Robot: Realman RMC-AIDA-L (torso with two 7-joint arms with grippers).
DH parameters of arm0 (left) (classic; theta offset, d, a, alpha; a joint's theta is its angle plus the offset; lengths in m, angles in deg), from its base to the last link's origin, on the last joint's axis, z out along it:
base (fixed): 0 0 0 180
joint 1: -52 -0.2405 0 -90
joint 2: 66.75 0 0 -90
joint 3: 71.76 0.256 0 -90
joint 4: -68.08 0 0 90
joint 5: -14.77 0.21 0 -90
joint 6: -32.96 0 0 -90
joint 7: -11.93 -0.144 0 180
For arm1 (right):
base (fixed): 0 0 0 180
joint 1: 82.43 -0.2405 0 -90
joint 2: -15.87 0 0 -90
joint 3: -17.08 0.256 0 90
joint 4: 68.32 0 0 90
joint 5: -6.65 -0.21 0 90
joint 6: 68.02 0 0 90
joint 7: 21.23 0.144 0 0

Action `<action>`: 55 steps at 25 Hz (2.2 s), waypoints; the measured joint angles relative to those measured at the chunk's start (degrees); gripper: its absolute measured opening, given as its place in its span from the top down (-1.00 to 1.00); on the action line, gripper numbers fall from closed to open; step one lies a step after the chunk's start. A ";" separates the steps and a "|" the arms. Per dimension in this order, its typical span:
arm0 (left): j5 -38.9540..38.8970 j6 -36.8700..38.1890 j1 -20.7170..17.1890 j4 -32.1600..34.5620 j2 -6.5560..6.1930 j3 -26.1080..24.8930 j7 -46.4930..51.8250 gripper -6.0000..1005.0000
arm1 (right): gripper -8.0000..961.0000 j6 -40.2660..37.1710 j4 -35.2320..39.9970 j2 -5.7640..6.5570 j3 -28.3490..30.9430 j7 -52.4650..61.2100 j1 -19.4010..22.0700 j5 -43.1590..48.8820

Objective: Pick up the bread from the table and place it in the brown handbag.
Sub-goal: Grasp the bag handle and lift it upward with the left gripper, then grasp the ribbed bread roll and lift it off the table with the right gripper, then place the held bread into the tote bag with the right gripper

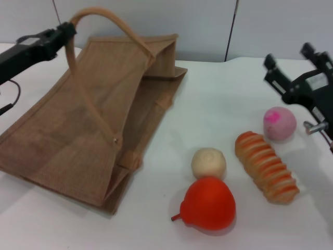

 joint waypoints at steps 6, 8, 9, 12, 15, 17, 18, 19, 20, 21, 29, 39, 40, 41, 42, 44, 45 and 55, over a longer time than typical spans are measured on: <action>-3.17 2.61 -1.98 -0.03 -0.18 0.03 -0.35 0.76 | -0.77 -18.27 10.50 6.23 5.17 -0.10 0.56 3.78; -3.40 2.73 -1.94 -0.01 -0.22 0.02 -0.45 0.76 | -0.77 -25.13 14.13 8.22 8.11 -0.30 1.69 5.59; -3.44 2.70 -1.85 0.08 -0.23 0.02 -0.59 0.76 | -0.77 -28.76 16.00 9.20 9.98 -0.39 2.37 6.56; -3.48 2.44 -1.78 0.34 -0.23 0.01 -1.35 0.76 | -0.77 -38.99 19.79 10.82 15.24 -0.50 4.03 8.84; -3.50 2.23 -1.93 0.38 -0.17 -0.05 -1.94 0.76 | -0.77 -52.70 23.28 10.66 22.81 -1.30 6.80 12.23; -3.51 2.23 -1.96 0.40 -0.13 -0.19 -2.12 0.76 | -0.77 -60.86 25.15 9.44 27.63 -2.65 8.58 14.32; -3.52 2.23 -1.98 0.42 -0.12 -0.27 -2.14 0.76 | -0.77 -66.14 26.34 8.22 31.07 -3.92 9.77 15.66; -3.53 2.22 -2.08 0.45 -0.13 -0.39 -2.15 0.76 | -0.77 -70.33 27.11 6.75 33.62 -5.39 10.70 16.65; -3.54 2.22 -2.14 0.46 -0.13 -0.46 -2.15 0.76 | -0.77 -75.00 27.78 4.76 37.00 -7.56 11.82 17.83; -3.55 2.23 -2.17 0.48 -0.13 -0.51 -2.16 0.76 | -0.77 -79.63 28.30 2.65 39.94 -9.91 12.81 19.03; -3.58 2.25 -2.09 0.48 -0.12 -0.54 -2.17 0.76 | -0.77 -106.31 29.73 -10.67 59.42 -25.02 15.73 23.82; -3.58 2.28 -1.84 0.46 -0.11 -0.50 -2.16 0.76 | -0.77 -110.20 24.65 -10.87 59.74 -24.97 12.42 24.31; -3.58 2.28 -1.84 0.46 -0.11 -0.49 -2.16 0.76 | -0.77 -110.45 23.71 -10.95 59.74 -24.97 11.87 24.33; -3.58 2.28 -1.83 0.46 -0.11 -0.46 -2.16 0.76 | -0.77 -110.66 22.51 -11.02 59.76 -24.98 11.07 24.35; -3.58 2.28 -1.82 0.46 -0.11 -0.44 -2.16 0.76 | -0.77 -110.78 21.44 -11.09 59.76 -24.99 10.45 24.36; -3.58 2.27 -1.81 0.46 -0.11 -0.43 -2.16 0.76 | -0.78 -110.83 19.84 -11.26 59.74 -24.99 9.41 24.36; -3.58 2.25 -1.80 0.46 -0.11 -0.43 -2.16 0.76 | -0.78 -110.84 19.14 -11.36 59.74 -24.99 8.95 24.36; -3.58 1.64 -1.78 0.56 -0.06 -0.24 -2.16 0.76 | -0.77 -111.07 13.10 -11.65 59.90 -24.84 5.64 24.42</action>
